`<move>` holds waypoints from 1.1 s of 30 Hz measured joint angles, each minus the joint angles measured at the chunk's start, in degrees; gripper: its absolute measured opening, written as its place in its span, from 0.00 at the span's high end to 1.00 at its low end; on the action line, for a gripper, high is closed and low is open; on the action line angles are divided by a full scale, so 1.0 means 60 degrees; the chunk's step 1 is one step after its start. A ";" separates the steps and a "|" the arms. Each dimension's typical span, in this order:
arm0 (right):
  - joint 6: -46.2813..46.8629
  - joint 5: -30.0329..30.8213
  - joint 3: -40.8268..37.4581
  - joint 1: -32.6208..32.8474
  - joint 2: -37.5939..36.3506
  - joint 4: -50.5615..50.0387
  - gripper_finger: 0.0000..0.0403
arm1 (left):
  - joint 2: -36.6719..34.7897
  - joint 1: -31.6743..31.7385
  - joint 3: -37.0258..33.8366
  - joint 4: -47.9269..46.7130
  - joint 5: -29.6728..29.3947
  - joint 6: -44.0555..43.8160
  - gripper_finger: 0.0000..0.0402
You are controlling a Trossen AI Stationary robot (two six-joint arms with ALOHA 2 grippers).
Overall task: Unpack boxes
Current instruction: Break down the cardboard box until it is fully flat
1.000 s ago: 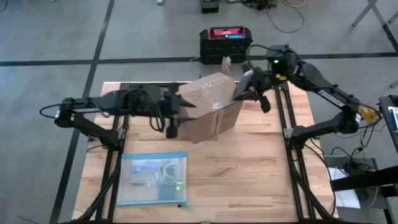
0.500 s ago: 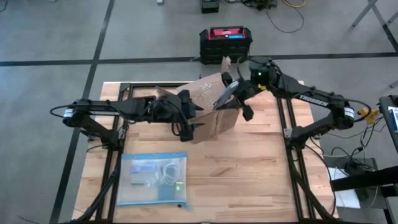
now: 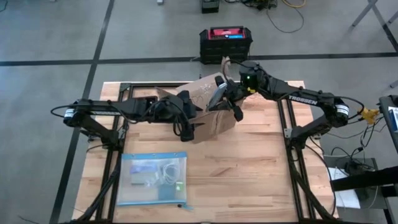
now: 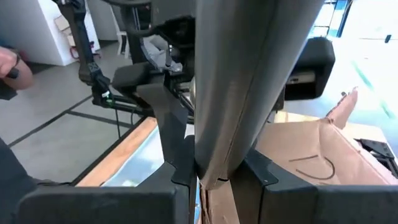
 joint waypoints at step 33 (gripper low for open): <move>-0.0298 0.1056 -0.0416 -0.0138 -0.0938 -0.1357 0.88 | 0.0058 0.0000 0.0000 -0.0271 0.0001 0.0012 0.41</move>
